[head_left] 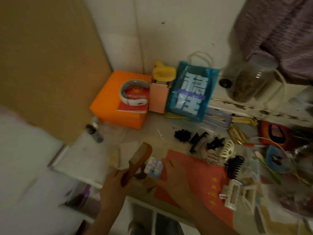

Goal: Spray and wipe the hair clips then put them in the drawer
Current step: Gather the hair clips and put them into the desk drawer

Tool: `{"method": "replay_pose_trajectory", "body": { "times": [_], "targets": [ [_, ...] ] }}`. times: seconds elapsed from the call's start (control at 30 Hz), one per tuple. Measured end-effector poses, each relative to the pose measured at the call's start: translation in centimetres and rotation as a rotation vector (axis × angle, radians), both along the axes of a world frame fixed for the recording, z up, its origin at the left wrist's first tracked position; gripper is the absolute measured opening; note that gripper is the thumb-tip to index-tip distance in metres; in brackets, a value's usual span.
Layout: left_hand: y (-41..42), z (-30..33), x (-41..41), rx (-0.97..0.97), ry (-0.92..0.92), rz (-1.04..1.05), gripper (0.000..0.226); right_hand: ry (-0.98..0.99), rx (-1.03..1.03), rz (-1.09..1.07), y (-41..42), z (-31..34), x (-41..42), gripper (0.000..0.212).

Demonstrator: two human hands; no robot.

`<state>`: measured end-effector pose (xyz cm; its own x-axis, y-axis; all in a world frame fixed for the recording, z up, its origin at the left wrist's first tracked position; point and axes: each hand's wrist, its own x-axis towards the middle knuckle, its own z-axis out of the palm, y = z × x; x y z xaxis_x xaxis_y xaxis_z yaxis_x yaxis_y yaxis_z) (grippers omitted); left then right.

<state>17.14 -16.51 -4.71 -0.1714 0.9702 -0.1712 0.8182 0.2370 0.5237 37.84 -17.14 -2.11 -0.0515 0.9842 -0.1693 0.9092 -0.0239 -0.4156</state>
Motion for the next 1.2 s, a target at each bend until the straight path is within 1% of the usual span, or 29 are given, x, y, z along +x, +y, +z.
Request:
{"method": "replay_pose_trajectory", "body": {
  "times": [0.03, 0.07, 0.1, 0.13, 0.2, 0.3, 0.43, 0.5, 0.57, 0.6, 0.67, 0.83, 1.07, 1.2],
  "targets": [
    [-0.7, 0.2, -1.1, 0.013, 0.004, 0.034, 0.036, 0.141, -0.034, -0.059, 0.5, 0.7, -1.3, 0.059],
    [-1.4, 0.4, -2.2, 0.009, 0.02, 0.069, 0.037, 0.158, -0.016, -0.009, 0.7, 0.1, -2.1, 0.041],
    [-2.2, 0.7, -3.3, -0.001, 0.037, 0.112, 0.038, 0.204, 0.045, 0.012, 0.8, -0.2, -3.5, 0.042],
    [-3.0, 0.9, -4.4, -0.008, 0.043, 0.16, 0.039, 0.217, 0.016, 0.056, 0.9, -0.5, -4.8, 0.047],
    [-5.2, 1.3, -7.3, -0.012, 0.017, 0.286, 0.04, 0.233, 0.042, 0.141, 0.5, -0.6, -8.3, 0.053],
    [-7.5, 1.5, -10.1, 0.016, 0.014, 0.357, 0.043, 0.225, 0.01, 0.192, -0.6, -0.8, -11.3, 0.063],
    [-11.1, 1.4, -14.4, 0.019, -0.008, 0.442, 0.041, 0.192, -0.007, 0.28, -1.9, -1.5, -15.8, 0.062],
    [-12.6, 1.1, -16.2, 0.015, -0.028, 0.497, 0.039, 0.165, 0.008, 0.287, -2.6, -1.8, -17.8, 0.063],
    [-14.0, 0.6, -17.7, 0.021, -0.049, 0.55, 0.034, 0.207, 0.017, 0.273, -3.4, -2.7, -19.7, 0.064],
    [-14.6, 0.3, -18.3, 0.017, -0.059, 0.578, 0.033, 0.243, -0.027, 0.272, -3.7, -2.9, -20.7, 0.064],
    [-15.9, -0.5, -19.2, 0.004, -0.077, 0.634, 0.036, 0.266, -0.049, 0.299, -4.1, -3.7, -22.2, 0.064],
    [-18.2, -3.2, -20.4, -0.065, -0.108, 0.77, 0.038, 0.278, -0.127, 0.367, -4.2, -6.9, -25.0, 0.067],
    [-18.4, -8.9, -20.7, -0.119, -0.134, 0.926, 0.031, 0.238, -0.199, 0.476, -2.4, -13.2, -27.7, 0.067],
    [-17.9, -12.7, -20.6, -0.087, -0.171, 1.027, 0.032, 0.248, -0.243, 0.492, -1.4, -17.7, -29.3, 0.066]
  ]
}}
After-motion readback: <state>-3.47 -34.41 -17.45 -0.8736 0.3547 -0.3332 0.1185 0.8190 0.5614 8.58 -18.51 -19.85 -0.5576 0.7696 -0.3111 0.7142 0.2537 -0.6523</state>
